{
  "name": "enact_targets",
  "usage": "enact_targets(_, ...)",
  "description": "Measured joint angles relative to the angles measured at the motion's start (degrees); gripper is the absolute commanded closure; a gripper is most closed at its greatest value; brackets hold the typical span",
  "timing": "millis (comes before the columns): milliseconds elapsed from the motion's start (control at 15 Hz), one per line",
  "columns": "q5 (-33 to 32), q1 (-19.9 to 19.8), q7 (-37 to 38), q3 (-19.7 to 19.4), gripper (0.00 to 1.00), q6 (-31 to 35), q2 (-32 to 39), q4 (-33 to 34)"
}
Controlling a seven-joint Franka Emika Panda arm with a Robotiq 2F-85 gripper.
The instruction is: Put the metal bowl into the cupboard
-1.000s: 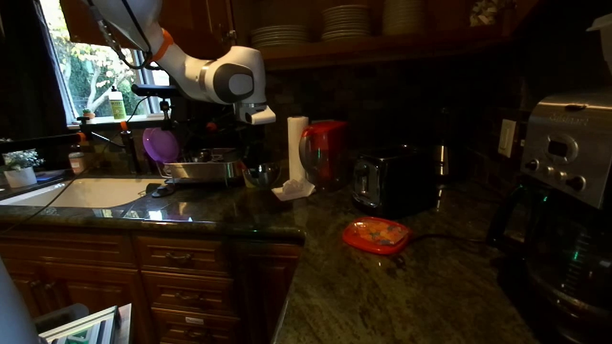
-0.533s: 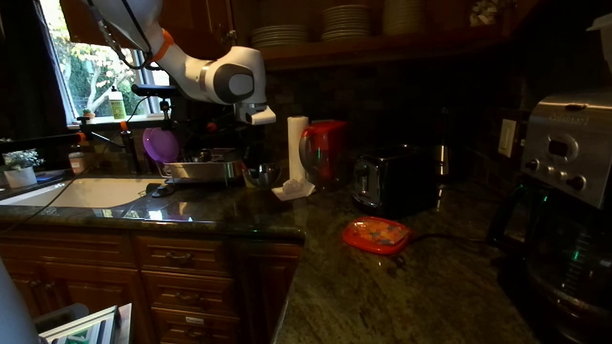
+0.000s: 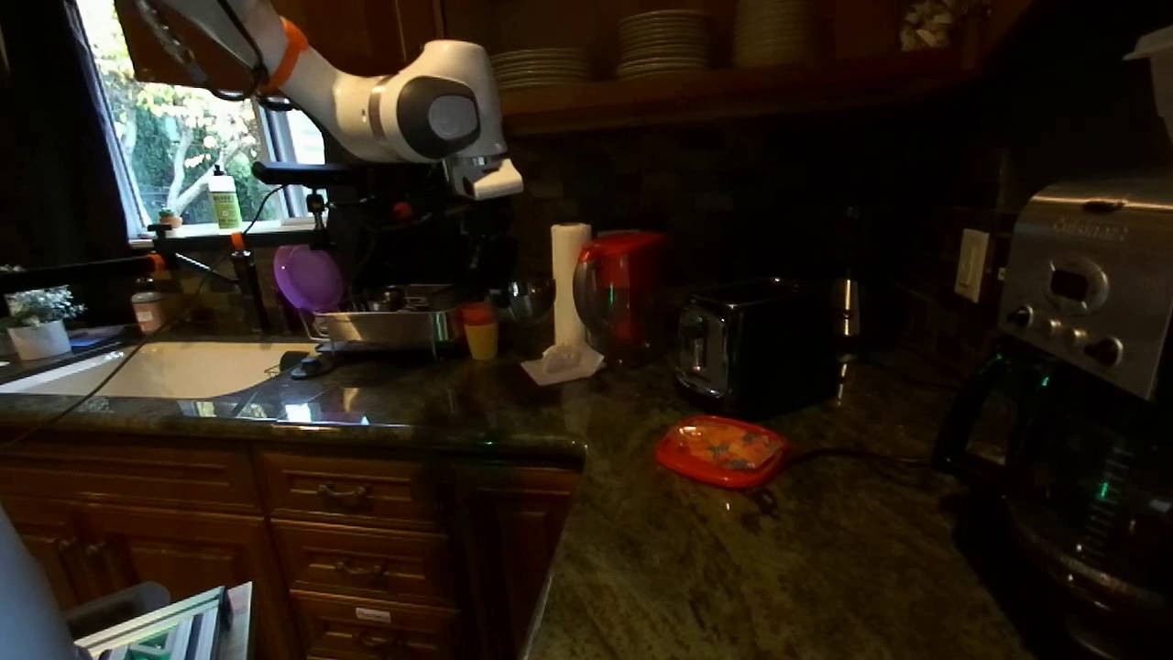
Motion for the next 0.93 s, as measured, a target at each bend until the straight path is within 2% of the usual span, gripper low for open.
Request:
enact_targets(200, 0.09, 0.00, 0.00, 0.52, 0.99, -0.70, -2.89, -1.38)
enact_targets(467, 0.07, -0.59, 0.22, 0.65, 0.99, -0.66, -2.63, -1.19)
enact_targets(933, -7.49, -5.96, 13.51, 0.43, 0.99, -1.23, -1.15, 2.98)
